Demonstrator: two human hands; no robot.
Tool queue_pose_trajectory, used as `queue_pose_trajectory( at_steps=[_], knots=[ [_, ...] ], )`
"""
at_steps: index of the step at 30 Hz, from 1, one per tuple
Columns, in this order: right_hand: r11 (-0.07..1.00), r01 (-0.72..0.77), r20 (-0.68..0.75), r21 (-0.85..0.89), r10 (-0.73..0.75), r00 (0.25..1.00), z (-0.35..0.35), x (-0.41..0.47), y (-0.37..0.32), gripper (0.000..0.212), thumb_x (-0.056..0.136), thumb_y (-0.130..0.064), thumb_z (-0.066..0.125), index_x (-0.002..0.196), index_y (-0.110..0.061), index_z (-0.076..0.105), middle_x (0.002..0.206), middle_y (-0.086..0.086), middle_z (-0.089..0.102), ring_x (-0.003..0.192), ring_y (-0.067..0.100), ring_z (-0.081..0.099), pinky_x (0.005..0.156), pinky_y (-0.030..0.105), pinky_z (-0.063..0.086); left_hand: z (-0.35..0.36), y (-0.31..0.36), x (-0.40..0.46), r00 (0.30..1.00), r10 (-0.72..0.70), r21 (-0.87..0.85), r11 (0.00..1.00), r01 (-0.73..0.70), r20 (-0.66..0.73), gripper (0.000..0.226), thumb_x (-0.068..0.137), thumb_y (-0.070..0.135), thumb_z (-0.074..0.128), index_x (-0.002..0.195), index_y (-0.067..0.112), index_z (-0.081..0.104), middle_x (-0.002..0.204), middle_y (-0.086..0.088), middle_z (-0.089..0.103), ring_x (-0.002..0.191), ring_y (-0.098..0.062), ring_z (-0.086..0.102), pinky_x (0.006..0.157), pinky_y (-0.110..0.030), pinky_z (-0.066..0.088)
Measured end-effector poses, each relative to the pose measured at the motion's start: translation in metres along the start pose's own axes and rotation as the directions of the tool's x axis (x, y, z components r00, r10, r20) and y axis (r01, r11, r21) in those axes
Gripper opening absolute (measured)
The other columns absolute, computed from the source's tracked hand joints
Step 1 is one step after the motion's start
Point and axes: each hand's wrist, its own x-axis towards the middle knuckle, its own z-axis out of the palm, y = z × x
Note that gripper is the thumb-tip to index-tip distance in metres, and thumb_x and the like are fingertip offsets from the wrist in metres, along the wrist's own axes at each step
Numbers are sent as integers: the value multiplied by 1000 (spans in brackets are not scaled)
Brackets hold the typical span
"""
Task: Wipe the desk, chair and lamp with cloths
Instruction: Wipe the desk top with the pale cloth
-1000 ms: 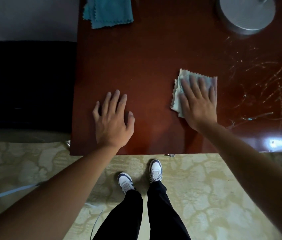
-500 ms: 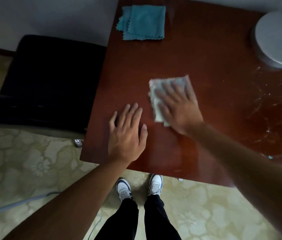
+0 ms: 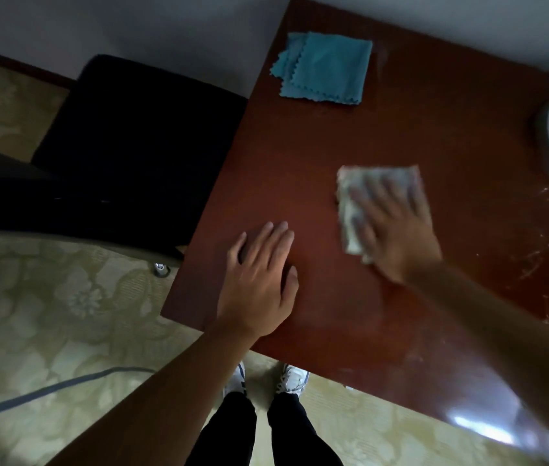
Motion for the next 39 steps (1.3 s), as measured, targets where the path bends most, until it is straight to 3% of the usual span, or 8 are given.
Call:
queue_pose_trajectory(
  at_steps=[4, 10, 13, 18, 21, 28, 35, 39],
  knots=[
    [967, -252, -7, -34, 252, 968, -10, 70, 24, 64, 101, -49, 1, 159, -26, 16, 165, 7, 20, 154, 30, 6, 121, 59, -3, -1, 1, 0, 999, -9, 35, 999, 7, 33, 53, 98, 36, 38, 146, 14, 41, 155, -2, 41, 146, -17, 32, 119, -46, 19],
    [993, 119, 11, 23, -119, 993, 17, -55, -94, 55, 105, -43, 20, 157, -25, 23, 164, 4, 24, 153, 30, 11, 120, 61, 11, -2, 3, 0, 999, -5, -16, 1000, 5, -34, 56, 95, 30, 43, 147, 9, 42, 153, -5, 44, 145, -18, 35, 118, -47, 24],
    [985, 166, 26, 56, -168, 986, 16, -55, -72, 54, 104, -45, 26, 155, -26, 31, 161, 2, 31, 152, 28, 20, 119, 60, 16, -2, 2, -1, 999, -14, -22, 1000, 13, -47, 55, 94, 28, 47, 146, 9, 44, 152, -5, 45, 144, -18, 36, 118, -47, 24],
    [977, -212, -4, 29, 213, 977, -1, 60, 13, 61, 103, -49, 9, 158, -24, 20, 164, 6, 23, 153, 28, 10, 121, 59, 4, -1, 1, 0, 999, -26, 12, 1000, 25, 23, 55, 96, 34, 42, 147, 12, 41, 154, -2, 41, 146, -16, 31, 120, -44, 21],
    [960, -278, -22, 31, 279, 960, -1, 66, 8, 60, 104, -49, 8, 158, -24, 19, 165, 5, 19, 153, 28, 9, 122, 55, -5, -1, 1, 0, 999, -28, 14, 1000, 28, 34, 55, 97, 35, 41, 147, 12, 42, 154, -3, 42, 146, -17, 31, 119, -45, 22],
    [995, 46, 36, 89, -50, 998, 12, -50, -73, 54, 106, -44, 21, 156, -26, 29, 163, 3, 25, 154, 27, 11, 122, 55, 12, -4, 3, 0, 1000, -29, -9, 1000, 29, -1, 54, 97, 34, 40, 147, 12, 44, 154, -2, 42, 147, -17, 31, 119, -45, 23],
    [995, 84, 10, 54, -85, 996, -12, 132, -96, 53, 107, -43, 16, 158, -28, 18, 166, -1, 15, 154, 26, 5, 122, 53, -3, -2, 1, -1, 999, -46, -4, 999, 46, -11, 59, 96, 32, 44, 149, 8, 38, 152, -7, 45, 145, -18, 35, 118, -43, 27],
    [964, 260, 42, 59, -263, 964, -9, 138, -97, 54, 105, -42, 14, 158, -28, 20, 166, -3, 17, 154, 24, 7, 123, 53, -2, 0, 3, -2, 999, -38, -15, 999, 38, -27, 57, 96, 32, 45, 147, 8, 40, 152, -6, 45, 144, -18, 36, 118, -42, 26]
  ],
)
